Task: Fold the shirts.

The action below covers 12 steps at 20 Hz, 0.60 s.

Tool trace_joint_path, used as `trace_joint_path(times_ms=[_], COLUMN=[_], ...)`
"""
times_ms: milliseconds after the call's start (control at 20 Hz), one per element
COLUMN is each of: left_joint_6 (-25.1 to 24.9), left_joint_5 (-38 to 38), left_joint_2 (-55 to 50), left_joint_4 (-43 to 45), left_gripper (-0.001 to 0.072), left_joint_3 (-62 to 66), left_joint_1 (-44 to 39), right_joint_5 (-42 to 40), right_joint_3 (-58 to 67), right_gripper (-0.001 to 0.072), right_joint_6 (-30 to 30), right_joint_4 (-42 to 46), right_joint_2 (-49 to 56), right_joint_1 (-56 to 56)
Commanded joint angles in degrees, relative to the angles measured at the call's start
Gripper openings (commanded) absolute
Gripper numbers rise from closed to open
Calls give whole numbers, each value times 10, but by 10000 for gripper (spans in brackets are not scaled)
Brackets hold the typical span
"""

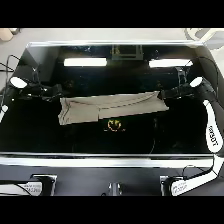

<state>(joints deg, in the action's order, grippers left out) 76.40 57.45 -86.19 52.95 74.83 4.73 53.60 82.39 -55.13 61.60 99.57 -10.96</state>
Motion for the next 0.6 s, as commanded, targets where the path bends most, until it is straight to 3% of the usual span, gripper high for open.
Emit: trace_joint_path(times_ms=[0,250,400,450,500,550], left_joint_6=[-9,-10,-10,-10,-10,-10], left_joint_5=[17,17,16,15,10,3], left_joint_2=[51,112,117,116,114,111], left_joint_4=[-1,-1,-1,-1,-1,-1], left_gripper=[652,651,651,651,651,648], left_joint_3=[12,12,12,12,12,11], left_joint_1=[-5,-24,-50,-61,-73,-87], right_joint_5=[-6,6,53,71,85,91], right_joint_3=[5,5,5,5,5,5], right_gripper=[717,705,640,568,400,116], right_joint_6=[-38,-98,-98,-97,-96,-91], right_joint_4=[-11,14,-11,-21,-29,-37], right_joint_2=[21,50,62,65,66,65], right_joint_1=[0,0,1,1,1,0])
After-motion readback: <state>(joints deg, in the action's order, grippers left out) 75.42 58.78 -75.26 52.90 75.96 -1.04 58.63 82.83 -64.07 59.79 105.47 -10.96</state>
